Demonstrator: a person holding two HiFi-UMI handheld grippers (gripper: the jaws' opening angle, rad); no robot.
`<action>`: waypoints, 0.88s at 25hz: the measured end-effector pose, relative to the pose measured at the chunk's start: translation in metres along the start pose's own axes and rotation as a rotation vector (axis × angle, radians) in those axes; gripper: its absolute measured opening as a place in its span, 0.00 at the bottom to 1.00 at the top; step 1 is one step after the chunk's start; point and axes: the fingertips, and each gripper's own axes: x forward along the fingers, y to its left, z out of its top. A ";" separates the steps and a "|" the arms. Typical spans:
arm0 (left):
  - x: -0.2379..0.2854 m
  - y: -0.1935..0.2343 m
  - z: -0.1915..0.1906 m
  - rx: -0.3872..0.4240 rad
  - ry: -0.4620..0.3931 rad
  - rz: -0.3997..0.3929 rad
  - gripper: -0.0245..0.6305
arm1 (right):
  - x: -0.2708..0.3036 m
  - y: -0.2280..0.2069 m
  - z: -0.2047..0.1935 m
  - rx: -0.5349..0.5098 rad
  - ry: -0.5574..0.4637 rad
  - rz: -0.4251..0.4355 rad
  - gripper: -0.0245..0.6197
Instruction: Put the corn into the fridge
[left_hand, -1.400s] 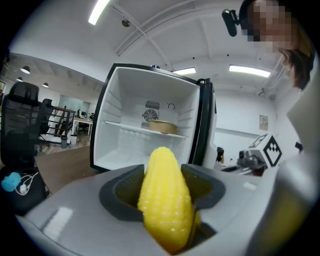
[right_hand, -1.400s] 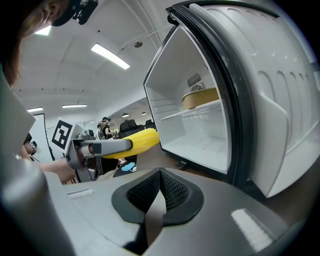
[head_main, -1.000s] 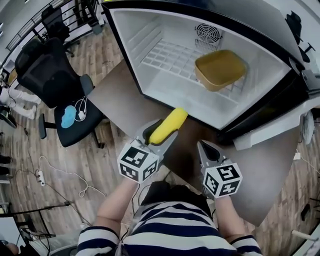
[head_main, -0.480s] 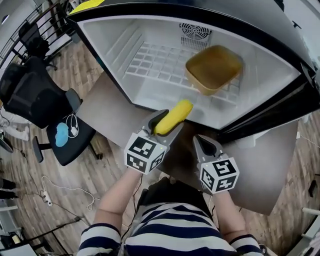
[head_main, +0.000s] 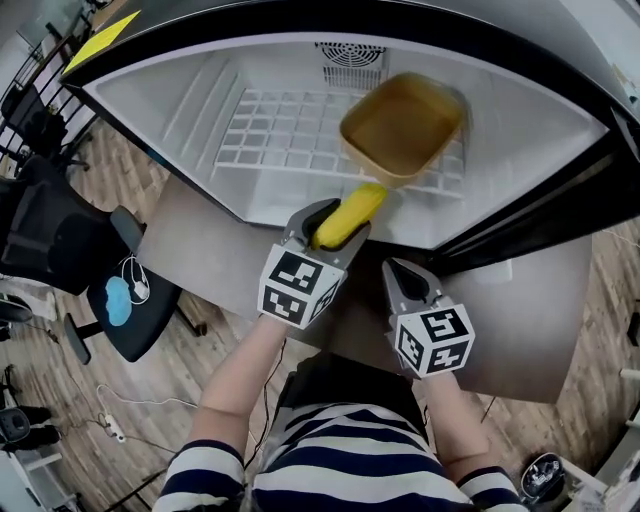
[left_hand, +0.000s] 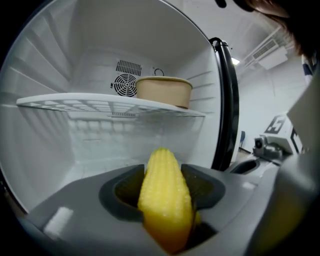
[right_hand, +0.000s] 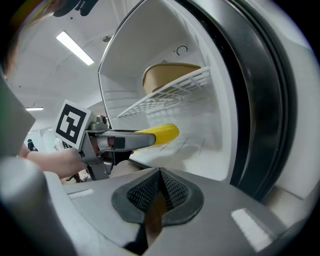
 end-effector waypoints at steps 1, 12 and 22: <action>0.004 0.001 0.000 0.014 0.010 -0.001 0.04 | 0.001 -0.001 -0.001 0.004 -0.001 -0.008 0.02; 0.034 0.013 0.002 0.170 0.070 -0.011 0.04 | 0.009 -0.013 -0.007 0.041 -0.009 -0.098 0.02; 0.061 0.013 0.002 0.329 0.153 -0.030 0.04 | 0.010 -0.015 -0.015 0.054 -0.002 -0.129 0.02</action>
